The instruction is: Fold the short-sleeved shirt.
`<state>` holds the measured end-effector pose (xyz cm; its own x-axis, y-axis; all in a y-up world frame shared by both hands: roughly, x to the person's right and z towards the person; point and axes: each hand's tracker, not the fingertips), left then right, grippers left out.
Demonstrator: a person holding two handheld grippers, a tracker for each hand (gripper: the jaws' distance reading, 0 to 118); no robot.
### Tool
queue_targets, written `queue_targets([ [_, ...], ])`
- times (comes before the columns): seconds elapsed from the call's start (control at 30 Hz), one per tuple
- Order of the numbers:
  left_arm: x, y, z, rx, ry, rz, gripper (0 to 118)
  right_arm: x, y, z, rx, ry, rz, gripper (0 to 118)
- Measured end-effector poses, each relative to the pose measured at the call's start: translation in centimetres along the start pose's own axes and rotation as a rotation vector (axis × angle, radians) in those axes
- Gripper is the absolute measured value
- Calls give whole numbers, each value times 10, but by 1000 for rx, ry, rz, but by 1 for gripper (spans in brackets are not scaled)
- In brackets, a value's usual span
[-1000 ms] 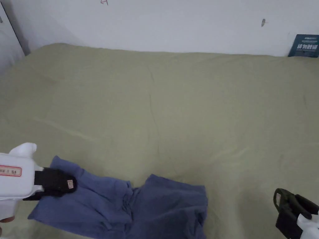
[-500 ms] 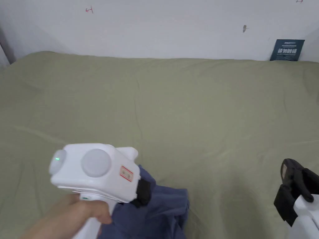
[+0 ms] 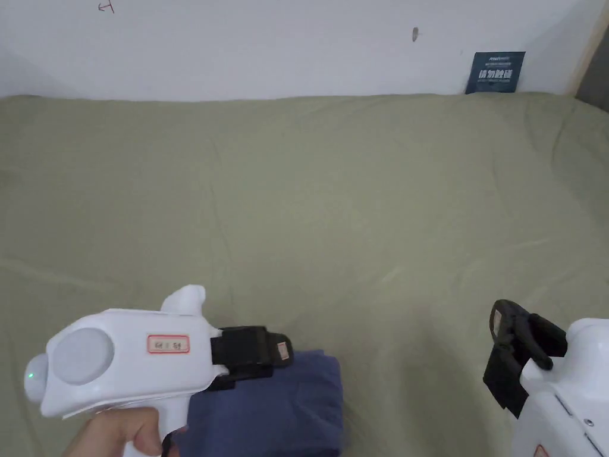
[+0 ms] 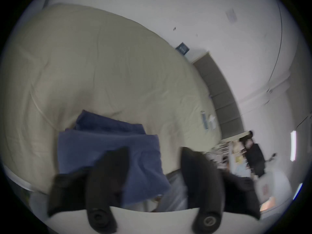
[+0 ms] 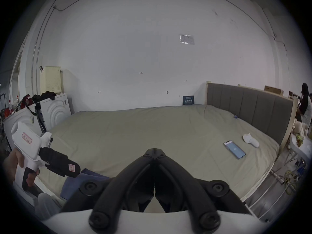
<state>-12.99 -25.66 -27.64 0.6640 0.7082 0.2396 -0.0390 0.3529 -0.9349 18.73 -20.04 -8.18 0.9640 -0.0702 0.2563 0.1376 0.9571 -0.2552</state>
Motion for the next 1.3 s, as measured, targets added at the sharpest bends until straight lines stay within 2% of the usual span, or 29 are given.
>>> queue_targets([
  [0.07,-8,-15,-10,-30,-102,-1,0,-3,-3,-4,-21,20,-11,2],
  [0.17,-15,-33,-48,-103,-118,-44,0,-9,-11,-6,-68,61,-21,2],
  [0.27,-28,-51,-92,-188,-198,9,0,-9,-20,-7,-130,104,-68,2],
  [0.33,-46,-59,-113,-199,-147,-8,0,-7,-28,-10,-185,138,-109,2],
  [0.37,-50,-60,-116,-206,-95,1,0,-7,-31,-11,-206,134,-121,2],
  [0.47,-52,-55,-104,-198,-191,100,0,-9,-40,-19,-263,171,-139,2],
  [0.5,-45,-47,-91,-194,-182,81,0,-11,-42,-23,-279,186,-140,2],
  [0.57,-35,-33,-62,-116,-166,-32,0,-17,-47,-37,-344,285,-160,2],
  [0.63,-31,-13,-28,-122,-124,-62,0,-27,-56,-59,-428,398,-211,2],
  [0.77,-53,4,28,-96,19,-123,0,-49,-93,-118,-619,652,-379,2],
  [0.83,-78,7,45,-102,96,-128,0,-54,-118,-152,-715,781,-519,2],
  [0.9,-100,8,51,-117,154,-74,0,-57,-136,-179,-777,784,-565,2],
  [0.97,-120,7,54,-118,126,-54,0,-52,-151,-197,-821,774,-594,2],
  [1.03,-134,8,49,-144,69,-4,1,-42,-154,-204,-848,830,-685,2],
  [1.07,-137,8,47,-138,42,5,4,-40,-153,-203,-850,845,-686,2],
  [1.1,-141,7,44,-145,-13,5,4,-39,-151,-201,-845,836,-651,2],
  [1.13,-143,6,40,-132,-77,7,32,-40,-149,-201,-846,842,-618,2],
  [1.17,-155,8,32,-114,-115,32,75,-40,-149,-202,-849,845,-614,2],
  [1.2,-158,8,25,-128,-139,53,113,-41,-148,-200,-852,845,-624,2],
  [1.23,-157,12,22,-134,-186,91,118,-40,-150,-201,-857,846,-645,2],
  [1.3,-163,13,3,-173,-221,130,118,-39,-153,-201,-856,852,-660,2],
])
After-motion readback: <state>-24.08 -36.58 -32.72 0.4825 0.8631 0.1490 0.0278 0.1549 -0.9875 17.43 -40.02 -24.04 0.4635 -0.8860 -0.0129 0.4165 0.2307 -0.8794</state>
